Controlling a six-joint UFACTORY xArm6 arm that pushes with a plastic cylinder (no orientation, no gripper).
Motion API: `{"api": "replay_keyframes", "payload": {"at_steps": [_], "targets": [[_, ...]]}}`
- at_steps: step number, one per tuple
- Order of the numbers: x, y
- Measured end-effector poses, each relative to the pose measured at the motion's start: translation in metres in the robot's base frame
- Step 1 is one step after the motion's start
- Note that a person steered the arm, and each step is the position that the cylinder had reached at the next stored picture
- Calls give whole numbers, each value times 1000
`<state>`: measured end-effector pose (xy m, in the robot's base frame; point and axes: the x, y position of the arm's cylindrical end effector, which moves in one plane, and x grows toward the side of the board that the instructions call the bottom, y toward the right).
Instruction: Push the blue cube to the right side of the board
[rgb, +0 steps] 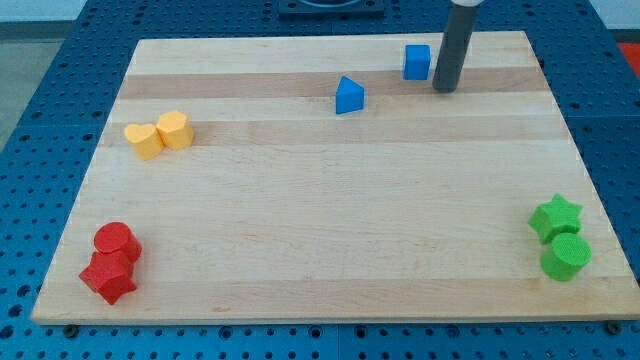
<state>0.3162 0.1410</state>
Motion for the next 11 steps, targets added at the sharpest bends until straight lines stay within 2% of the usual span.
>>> {"api": "replay_keyframes", "payload": {"at_steps": [2,3,4,5,7,8,9,10,11], "targets": [[10,-65],[-36,-76],[-56,-76],[-44,-69],[-42,8],[-42,18],[-39,14],[-24,-14],[-56,-19]]}}
